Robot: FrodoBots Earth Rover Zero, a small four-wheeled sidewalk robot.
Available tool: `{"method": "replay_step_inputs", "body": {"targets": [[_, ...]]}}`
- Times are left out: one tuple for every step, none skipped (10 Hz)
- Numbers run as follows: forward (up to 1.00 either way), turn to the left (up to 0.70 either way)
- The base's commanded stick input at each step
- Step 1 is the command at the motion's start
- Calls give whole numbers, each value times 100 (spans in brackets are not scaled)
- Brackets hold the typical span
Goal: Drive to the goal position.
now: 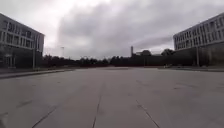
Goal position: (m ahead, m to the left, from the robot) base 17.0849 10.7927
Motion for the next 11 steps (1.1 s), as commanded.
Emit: {"method": "replay_step_inputs", "body": {"targets": [[70, 0], [70, 0], [70, 1], [70, 2], [70, 2], [70, 2], [70, 1], [70, 1], [70, 0], [70, 2], [70, 2]]}}
